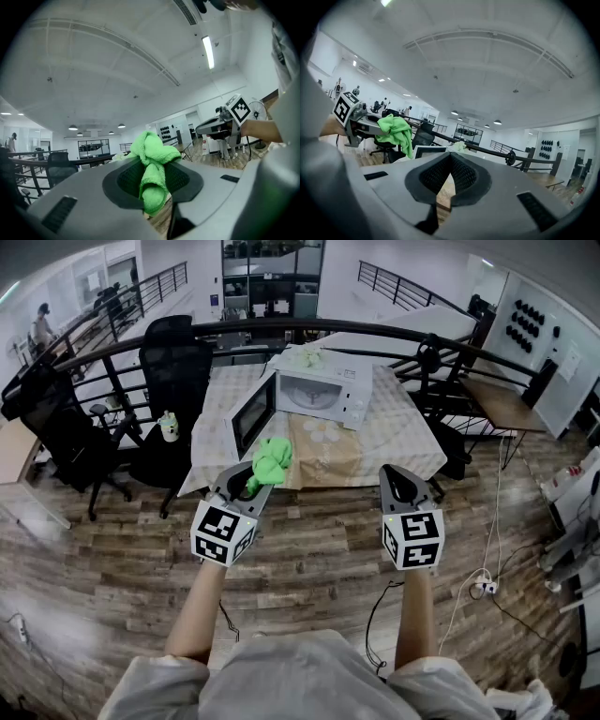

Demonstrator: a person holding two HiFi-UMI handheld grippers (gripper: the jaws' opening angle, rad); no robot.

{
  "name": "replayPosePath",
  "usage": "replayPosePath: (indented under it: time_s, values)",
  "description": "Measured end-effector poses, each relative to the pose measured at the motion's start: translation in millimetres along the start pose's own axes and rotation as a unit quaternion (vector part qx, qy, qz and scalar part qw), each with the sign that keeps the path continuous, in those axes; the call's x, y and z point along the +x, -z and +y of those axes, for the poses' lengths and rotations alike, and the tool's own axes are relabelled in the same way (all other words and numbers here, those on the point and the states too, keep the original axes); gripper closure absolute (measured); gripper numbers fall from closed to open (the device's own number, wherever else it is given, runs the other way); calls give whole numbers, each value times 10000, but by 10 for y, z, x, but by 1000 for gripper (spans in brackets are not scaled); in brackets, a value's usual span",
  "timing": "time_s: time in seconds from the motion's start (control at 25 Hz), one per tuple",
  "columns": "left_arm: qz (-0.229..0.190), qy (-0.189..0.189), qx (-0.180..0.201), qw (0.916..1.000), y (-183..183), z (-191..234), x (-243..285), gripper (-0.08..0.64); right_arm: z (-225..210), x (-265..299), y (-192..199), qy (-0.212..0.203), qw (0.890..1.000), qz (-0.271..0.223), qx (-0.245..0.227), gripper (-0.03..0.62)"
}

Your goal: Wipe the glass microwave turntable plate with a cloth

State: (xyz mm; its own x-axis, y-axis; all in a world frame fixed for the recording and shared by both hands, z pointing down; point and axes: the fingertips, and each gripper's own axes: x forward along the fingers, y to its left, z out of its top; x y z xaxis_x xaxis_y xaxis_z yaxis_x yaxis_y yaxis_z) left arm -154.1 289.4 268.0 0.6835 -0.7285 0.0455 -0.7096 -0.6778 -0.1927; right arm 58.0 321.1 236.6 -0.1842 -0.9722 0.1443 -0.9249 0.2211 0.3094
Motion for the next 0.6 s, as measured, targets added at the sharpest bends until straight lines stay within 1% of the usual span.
replayPosePath:
  time_s: [0.24, 0.36, 0.52, 0.6]
  values:
    - [-17, -52, 88, 9999, 15, -121, 106, 447, -143, 11, 37, -90, 9999, -100, -13, 578]
    - [103, -122, 145, 9998, 49, -186, 195, 446, -215, 31, 86, -231, 9995, -185, -54, 578]
    - [218, -272, 15, 9994, 75, -251, 302, 448, -330, 75, 205, -385, 9990, -197, -137, 577]
    - [293, -335, 15, 9990, 101, -286, 366, 448, -406, 110, 279, -439, 9988, -190, -61, 577]
